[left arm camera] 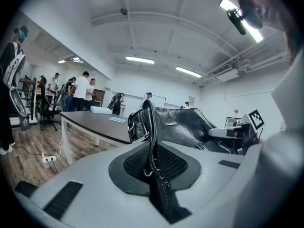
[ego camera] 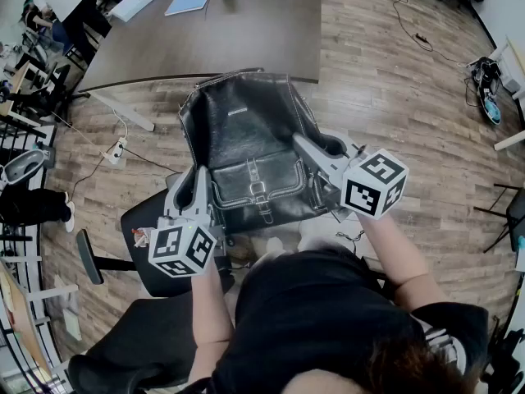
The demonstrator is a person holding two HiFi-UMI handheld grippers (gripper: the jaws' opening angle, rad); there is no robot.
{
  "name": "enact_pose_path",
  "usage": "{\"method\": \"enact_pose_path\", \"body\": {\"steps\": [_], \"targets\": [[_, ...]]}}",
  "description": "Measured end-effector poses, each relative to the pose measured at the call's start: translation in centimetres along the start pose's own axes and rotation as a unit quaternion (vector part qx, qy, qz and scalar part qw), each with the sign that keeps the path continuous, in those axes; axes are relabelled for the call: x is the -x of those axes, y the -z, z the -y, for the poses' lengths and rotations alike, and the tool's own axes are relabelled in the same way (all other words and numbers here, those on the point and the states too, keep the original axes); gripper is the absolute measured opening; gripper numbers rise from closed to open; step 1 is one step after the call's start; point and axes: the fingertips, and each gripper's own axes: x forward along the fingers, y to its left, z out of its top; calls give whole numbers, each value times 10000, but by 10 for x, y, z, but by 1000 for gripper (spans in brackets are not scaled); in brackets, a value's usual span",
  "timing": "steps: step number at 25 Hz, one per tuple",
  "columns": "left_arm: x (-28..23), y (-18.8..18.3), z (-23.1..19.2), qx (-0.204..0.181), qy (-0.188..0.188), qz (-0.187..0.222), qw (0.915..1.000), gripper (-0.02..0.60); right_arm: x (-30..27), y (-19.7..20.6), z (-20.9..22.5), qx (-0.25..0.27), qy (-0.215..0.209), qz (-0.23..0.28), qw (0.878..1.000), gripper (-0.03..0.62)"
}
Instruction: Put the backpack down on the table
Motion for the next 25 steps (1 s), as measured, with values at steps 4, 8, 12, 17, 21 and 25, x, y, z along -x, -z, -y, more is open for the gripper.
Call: {"method": "enact_pose_path", "body": {"steps": [4,8,12,17,21,25], "targets": [[-1,-2,-2,-21,2,15,10000,66,-2,0,0,-12,11,25,10000,51],[-1,-1,1,-44,44,15,10000,66,3,3,0,-100,65,65,9999,51],[-2,-1,4,-41,96,21,9999,66,7,3,1,-113,119,70,9998,51],[-5,-1,11,-40,126,42,9999,66,11,1,5,-91,130,65,9999,51],[-7,-6,13,-68,116,95,9999,66,11,-4,8,-73,101,91,9999,51],[-20,-19,14,-136,70,166,9997,66,5,-17,18,-56,33,140,9999,51]]}}
